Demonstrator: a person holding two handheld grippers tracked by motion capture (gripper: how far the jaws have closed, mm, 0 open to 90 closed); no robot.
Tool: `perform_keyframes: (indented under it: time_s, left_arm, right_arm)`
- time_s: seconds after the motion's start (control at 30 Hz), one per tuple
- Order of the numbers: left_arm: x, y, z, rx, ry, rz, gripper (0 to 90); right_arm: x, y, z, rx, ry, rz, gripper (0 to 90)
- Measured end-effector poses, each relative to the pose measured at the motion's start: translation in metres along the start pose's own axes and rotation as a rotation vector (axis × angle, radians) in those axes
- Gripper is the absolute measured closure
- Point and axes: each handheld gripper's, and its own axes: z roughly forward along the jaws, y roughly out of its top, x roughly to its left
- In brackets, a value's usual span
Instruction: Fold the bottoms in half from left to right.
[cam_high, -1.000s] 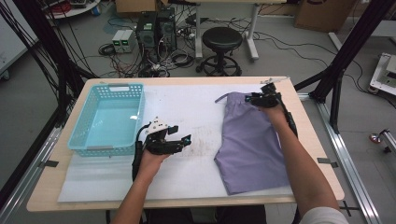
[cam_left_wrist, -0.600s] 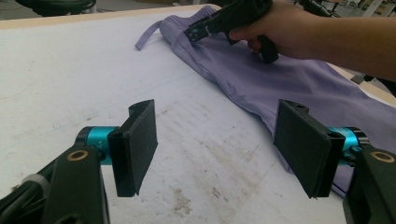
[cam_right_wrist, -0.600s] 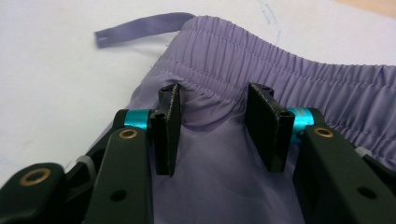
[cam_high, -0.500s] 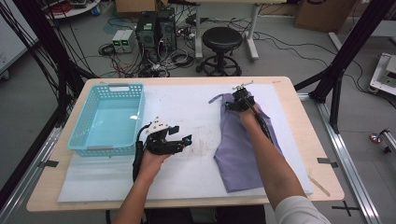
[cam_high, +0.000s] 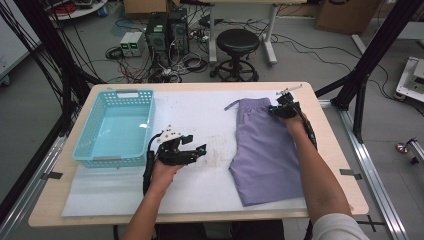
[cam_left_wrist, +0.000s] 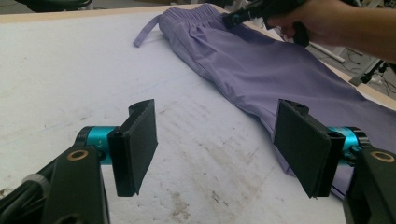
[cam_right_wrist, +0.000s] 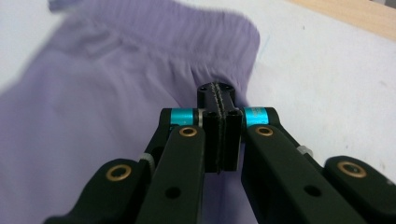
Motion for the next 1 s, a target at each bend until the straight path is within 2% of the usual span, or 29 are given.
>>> perform_keyframes:
  time_s: [0.03, 0.07, 0.13, 0.2, 0.27, 0.37, 0.43, 0.53, 0.6, 0.7, 0.8, 0.87, 1.0]
  left_arm:
    - [-0.001, 0.0, 0.0, 0.001, -0.001, -0.001, 30.5]
    - [-0.002, 0.0, 0.0, 0.002, -0.002, 0.002, 30.5]
    - [-0.003, 0.0, 0.0, 0.001, -0.002, 0.006, 30.5]
    - [-0.004, 0.001, 0.0, 0.0, -0.002, 0.003, 30.5]
    - [-0.003, 0.001, -0.002, -0.006, 0.002, -0.001, 30.5]
    - [-0.003, 0.001, -0.003, -0.011, 0.004, -0.005, 30.5]
    - [-0.003, 0.001, -0.003, -0.011, 0.0, -0.006, 30.5]
    - [-0.005, 0.001, -0.002, -0.007, -0.005, -0.002, 30.5]
    - [-0.008, 0.0, -0.001, -0.007, -0.012, -0.003, 30.5]
    - [-0.01, 0.0, 0.0, -0.003, -0.017, -0.002, 30.5]
    - [-0.011, 0.0, 0.0, -0.011, -0.02, -0.004, 30.5]
    - [-0.011, 0.001, -0.001, -0.01, -0.023, -0.005, 30.5]
    - [-0.008, 0.0, -0.001, -0.012, -0.018, -0.014, 30.5]
  right_arm:
    - [-0.001, -0.003, 0.003, 0.028, -0.002, 0.014, 90.0]
    - [-0.002, -0.007, 0.007, 0.06, -0.028, 0.016, 90.0]
    - [-0.008, -0.012, 0.007, 0.04, -0.051, 0.078, 90.0]
    - [-0.009, -0.011, 0.003, 0.039, -0.122, 0.082, 86.7]
    - [-0.012, -0.008, -0.007, -0.018, -0.143, 0.106, 85.1]
    - [-0.016, -0.004, -0.024, -0.102, -0.123, 0.117, 82.6]
    - [-0.017, 0.0, -0.032, -0.147, -0.048, 0.118, 79.7]
    - [-0.008, 0.005, -0.027, -0.166, 0.011, 0.08, 72.5]
    - [-0.002, 0.008, -0.019, -0.176, 0.041, 0.085, 67.2]
    - [0.008, 0.01, 0.001, -0.159, 0.024, 0.076, 64.6]
    - [0.008, 0.007, 0.023, -0.099, -0.006, 0.104, 52.8]
    - [0.006, 0.008, 0.031, -0.064, -0.047, 0.096, 50.6]
    - [0.004, 0.011, 0.033, -0.058, -0.048, 0.082, 46.9]
